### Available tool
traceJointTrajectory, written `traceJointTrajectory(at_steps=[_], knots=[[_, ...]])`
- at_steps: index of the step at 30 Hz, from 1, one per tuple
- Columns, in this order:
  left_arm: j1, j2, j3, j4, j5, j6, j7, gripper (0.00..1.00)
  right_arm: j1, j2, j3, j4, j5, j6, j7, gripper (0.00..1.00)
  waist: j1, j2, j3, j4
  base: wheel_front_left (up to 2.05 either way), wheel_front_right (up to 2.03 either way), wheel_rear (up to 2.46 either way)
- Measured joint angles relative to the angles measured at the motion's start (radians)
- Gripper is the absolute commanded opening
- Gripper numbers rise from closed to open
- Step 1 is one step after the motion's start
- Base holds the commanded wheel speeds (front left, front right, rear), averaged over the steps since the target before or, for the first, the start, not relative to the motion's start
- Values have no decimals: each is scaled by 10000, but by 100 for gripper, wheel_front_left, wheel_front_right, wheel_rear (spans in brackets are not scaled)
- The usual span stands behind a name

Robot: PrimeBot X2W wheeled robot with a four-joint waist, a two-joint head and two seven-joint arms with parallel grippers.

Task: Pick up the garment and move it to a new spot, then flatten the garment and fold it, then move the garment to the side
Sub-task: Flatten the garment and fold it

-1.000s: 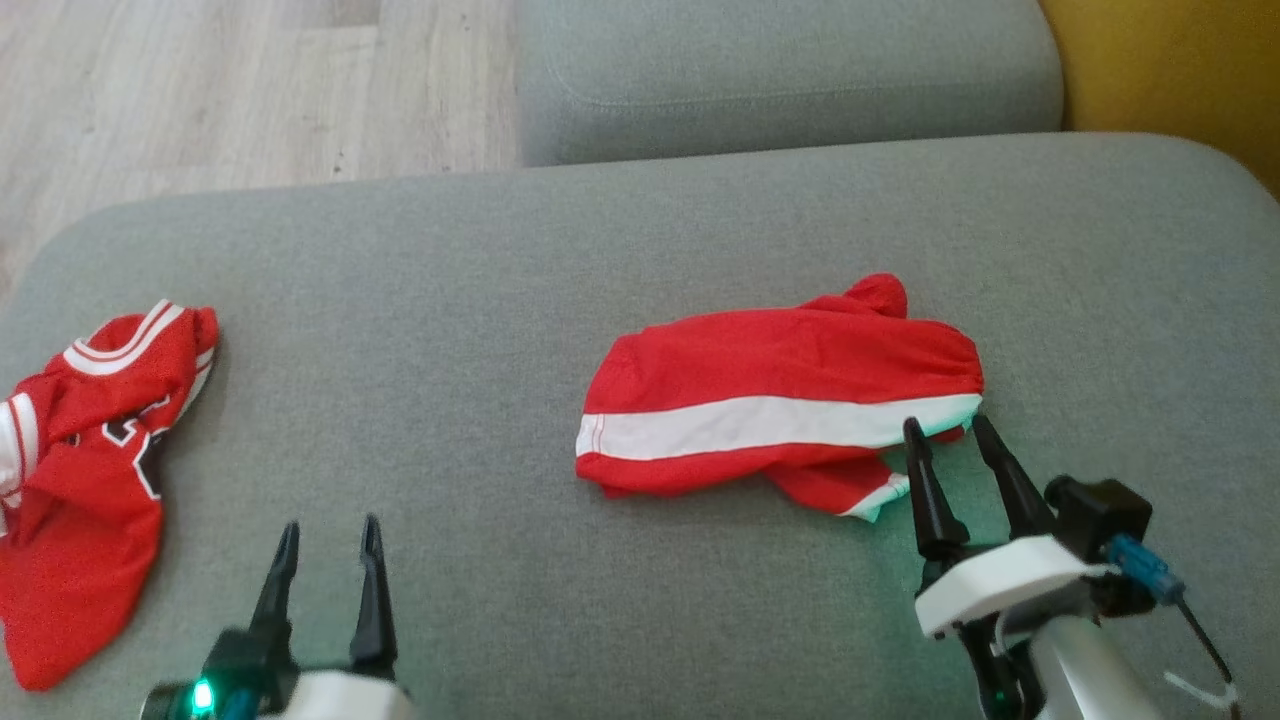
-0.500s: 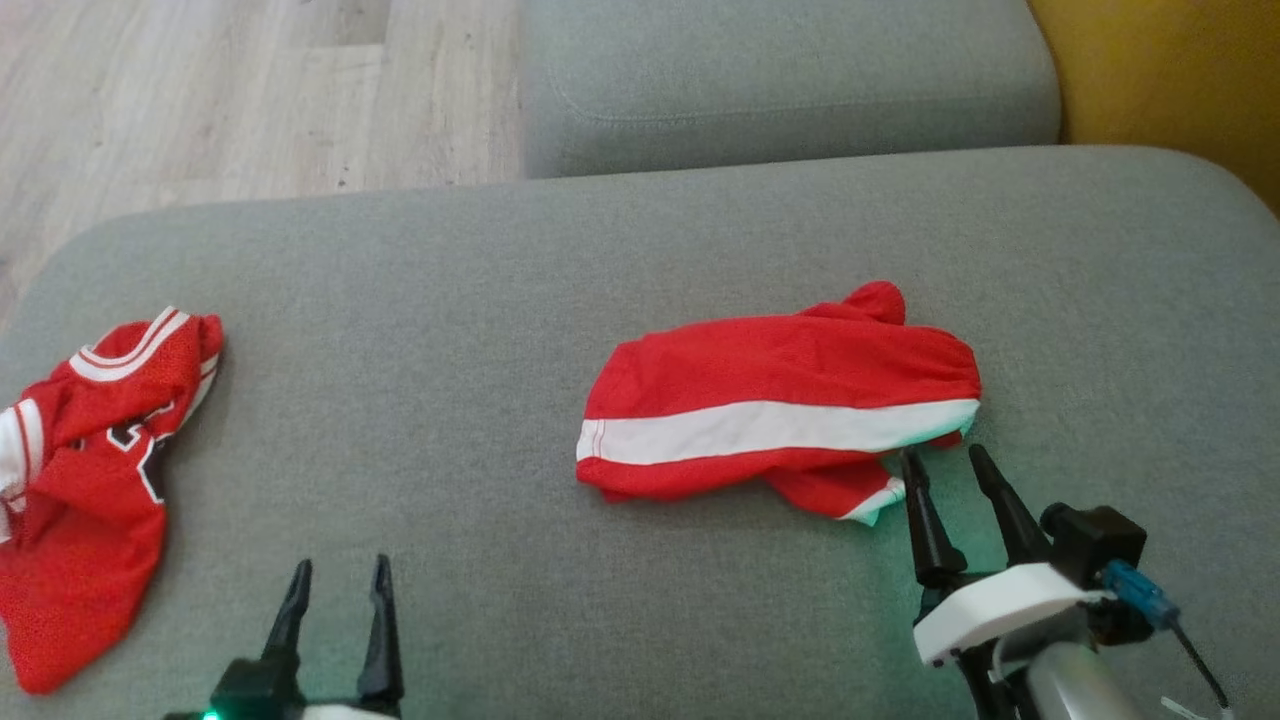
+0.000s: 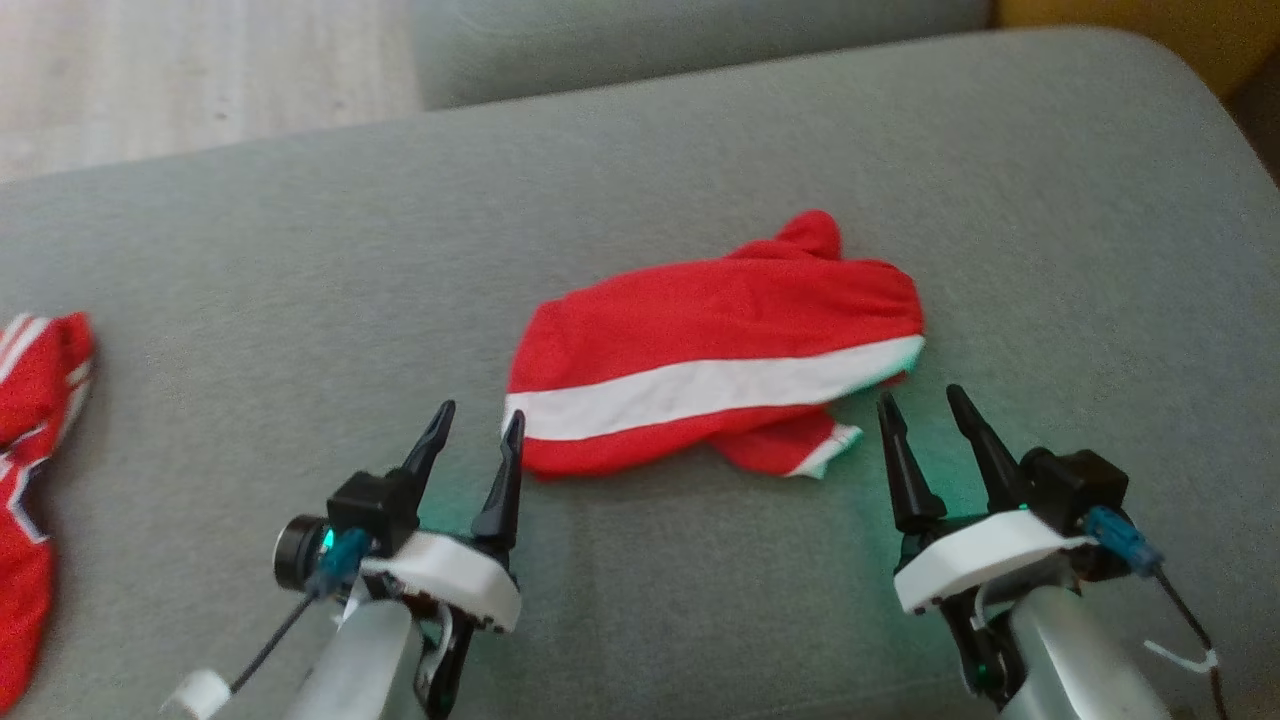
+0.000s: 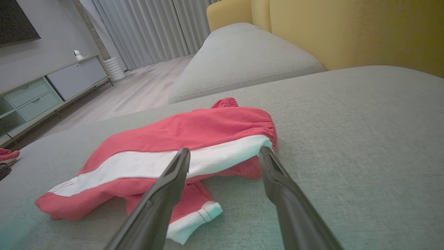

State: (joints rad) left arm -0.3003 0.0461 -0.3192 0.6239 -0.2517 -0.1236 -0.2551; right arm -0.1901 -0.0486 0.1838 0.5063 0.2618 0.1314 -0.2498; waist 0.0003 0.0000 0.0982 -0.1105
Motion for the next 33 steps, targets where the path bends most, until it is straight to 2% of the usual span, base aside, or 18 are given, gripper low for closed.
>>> traceJointTrajectory(at_steps=[4,8,13,14,15,16,20,21,24,33], knots=[[-715,-33,-232,1289,-594,-4,0,100,-93,0,21,-56,-56,0,0,100,0,0,364,-489,0,0,0],[-1235,-46,-272,2242,-623,4,0,100,-116,0,27,-151,-84,0,0,100,-1,0,701,-876,0,0,0],[-1486,-52,-418,2709,-936,2,-29,100,-221,0,-48,-274,-84,0,0,100,-2,0,975,-1063,0,0,0],[-1532,-52,-500,2763,-1024,0,-38,77,-255,0,-67,-288,-84,0,0,100,-2,0,993,-1047,0,0,0],[-1572,-52,-587,2815,-1114,0,-63,28,-265,0,-77,-307,-82,0,0,100,-2,0,1003,-1022,0,0,0],[-1639,-54,-683,2884,-1206,2,-73,0,-264,0,-75,-318,-81,0,0,100,-3,0,1009,-990,0,0,0],[-1710,-52,-861,2869,-1417,13,-52,0,-264,0,-121,-337,-67,0,0,100,-3,0,991,-818,0,0,0],[-1670,-52,-784,2631,-1381,138,-13,0,-263,0,-165,-345,-67,0,0,100,-2,0,978,-762,0,0,0],[-1519,-65,-360,1753,-1177,439,-13,0,-262,0,-286,-378,-67,0,0,100,-2,0,931,-561,0,0,0],[-405,-58,683,771,-485,516,-13,0,-265,0,-242,-253,-67,0,0,100,-3,0,881,4,0,0,0]])
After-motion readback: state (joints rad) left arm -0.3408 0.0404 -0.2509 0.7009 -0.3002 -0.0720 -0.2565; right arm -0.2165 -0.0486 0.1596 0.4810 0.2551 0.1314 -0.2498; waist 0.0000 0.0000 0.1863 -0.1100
